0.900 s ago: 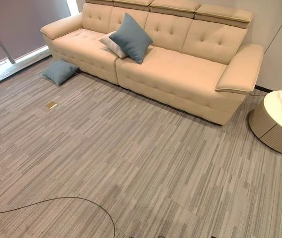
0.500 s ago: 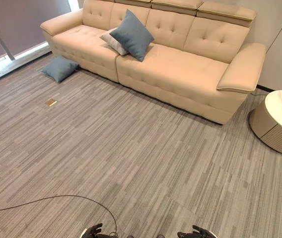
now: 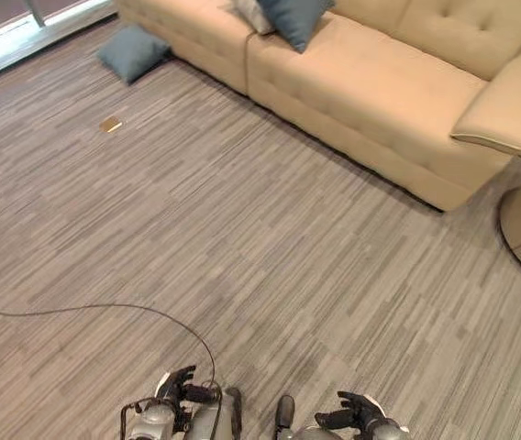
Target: Pick up all the scattered cushions and arrange them neatly on the sofa.
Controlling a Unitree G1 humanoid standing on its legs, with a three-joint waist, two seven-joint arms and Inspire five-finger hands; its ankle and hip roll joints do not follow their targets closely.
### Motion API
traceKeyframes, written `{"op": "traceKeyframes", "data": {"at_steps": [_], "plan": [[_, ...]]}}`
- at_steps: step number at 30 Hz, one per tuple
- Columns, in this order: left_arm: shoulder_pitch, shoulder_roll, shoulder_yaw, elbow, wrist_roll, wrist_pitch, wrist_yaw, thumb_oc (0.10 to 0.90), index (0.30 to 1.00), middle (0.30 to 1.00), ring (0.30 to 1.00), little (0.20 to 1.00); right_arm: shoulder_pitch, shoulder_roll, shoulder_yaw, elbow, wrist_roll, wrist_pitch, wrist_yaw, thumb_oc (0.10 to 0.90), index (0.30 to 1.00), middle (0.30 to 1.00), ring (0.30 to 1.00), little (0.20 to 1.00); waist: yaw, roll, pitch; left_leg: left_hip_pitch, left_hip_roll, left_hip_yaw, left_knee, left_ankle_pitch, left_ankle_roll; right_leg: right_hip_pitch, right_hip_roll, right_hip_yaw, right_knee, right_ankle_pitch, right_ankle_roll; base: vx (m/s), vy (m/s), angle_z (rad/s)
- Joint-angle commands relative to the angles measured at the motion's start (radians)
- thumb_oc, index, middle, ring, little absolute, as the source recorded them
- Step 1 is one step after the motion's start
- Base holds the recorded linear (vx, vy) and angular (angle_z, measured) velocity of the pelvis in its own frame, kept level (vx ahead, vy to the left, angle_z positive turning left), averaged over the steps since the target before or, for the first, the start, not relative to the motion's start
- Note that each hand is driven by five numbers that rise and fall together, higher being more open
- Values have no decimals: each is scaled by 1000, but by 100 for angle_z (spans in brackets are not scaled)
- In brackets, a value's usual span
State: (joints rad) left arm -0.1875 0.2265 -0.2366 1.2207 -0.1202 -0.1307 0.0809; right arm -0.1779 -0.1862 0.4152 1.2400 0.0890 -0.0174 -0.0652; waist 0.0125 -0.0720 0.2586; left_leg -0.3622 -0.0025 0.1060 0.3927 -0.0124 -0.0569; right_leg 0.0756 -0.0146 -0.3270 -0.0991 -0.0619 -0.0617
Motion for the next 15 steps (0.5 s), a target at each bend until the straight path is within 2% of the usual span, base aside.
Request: {"op": "traceKeyframes", "data": {"at_steps": [1,2,3,4,5,6,8,9,10,11,12,13,14,15], "plan": [[122,8,-35,57,90,9,57,800,900,900,900,900,29,28,47,-43,-49,-21,0,800,900,900,900,900,96,-9,-34,-7,3,-61,-191,39,12,92,-31,90,39,-100,90,314,71,12],[122,8,-35,57,90,9,57,800,900,900,900,900,29,28,47,-44,-49,-21,0,800,900,900,900,900,95,-9,-35,-7,2,-62,-195,43,12,90,-31,89,39,-99,90,408,102,-7],[127,5,-9,107,75,22,73,800,900,900,900,900,-3,42,65,-65,-42,-34,-24,800,900,900,900,900,135,-31,-31,-38,5,-105,-297,73,5,117,-23,100,30,-111,104,240,59,-5],[127,5,-9,107,75,22,73,800,900,900,900,900,-3,42,65,-65,-42,-34,-24,800,900,900,900,900,135,-31,-31,-38,5,-105,-297,73,5,117,-23,100,31,-111,104,558,195,-25],[137,6,7,140,76,35,87,800,900,900,900,900,-41,54,75,-60,-35,-29,-27,800,900,900,900,900,163,-50,-31,-79,26,-108,-348,95,-2,146,-24,111,29,-126,120,502,244,-38],[147,6,26,155,79,39,79,800,900,900,900,900,-50,63,75,-62,-32,-28,-24,800,900,900,900,900,174,-52,-44,-60,36,-98,-369,103,4,161,-27,118,30,-129,130,708,337,-48],[159,24,54,173,86,47,86,800,900,900,900,900,-59,93,77,-62,-26,-20,-18,800,900,900,900,900,205,-78,-60,-42,22,-93,-350,137,19,173,-63,125,68,-115,155,599,288,-43],[159,33,61,179,87,49,83,800,900,900,900,900,-60,105,76,-67,-19,-20,-13,800,900,900,900,900,209,-94,-71,-38,5,-90,-333,132,36,161,-92,128,127,-77,175,401,200,-34],[159,33,60,179,87,49,83,800,900,900,900,900,-60,104,76,-67,-19,-20,-13,800,900,900,900,900,209,-93,-73,-40,6,-90,-332,133,36,159,-90,128,127,-76,175,384,247,-17],[158,39,66,182,89,52,78,800,900,900,900,900,-61,116,73,-69,-7,-17,-9,800,900,900,900,900,213,-105,-83,-21,-12,-83,-318,112,54,140,-123,133,198,-19,197,512,394,5],[151,44,51,179,112,56,74,800,900,900,900,900,-59,131,68,-75,14,-14,-2,800,900,900,900,900,194,-110,-95,42,-63,-70,-302,62,96,90,-195,138,383,200,248,512,394,4],[151,44,51,179,112,56,74,800,900,900,900,900,-59,130,68,-75,14,-14,-2,800,900,900,900,900,194,-109,-96,41,-62,-70,-302,63,96,89,-194,138,382,202,248,531,418,19],[147,44,40,168,120,54,68,800,900,900,900,900,-58,133,73,-86,14,-8,0,800,900,900,900,900,176,-94,-98,94,-76,-75,-304,39,116,55,-216,147,489,282,240,441,258,16],[165,110,42,185,134,51,15,800,900,900,900,900,-346,-372,-35,-157,175,46,215,800,900,900,900,900,145,-109,-120,134,-82,-89,-311,26,118,51,-218,156,570,352,237,599,453,35]]}}
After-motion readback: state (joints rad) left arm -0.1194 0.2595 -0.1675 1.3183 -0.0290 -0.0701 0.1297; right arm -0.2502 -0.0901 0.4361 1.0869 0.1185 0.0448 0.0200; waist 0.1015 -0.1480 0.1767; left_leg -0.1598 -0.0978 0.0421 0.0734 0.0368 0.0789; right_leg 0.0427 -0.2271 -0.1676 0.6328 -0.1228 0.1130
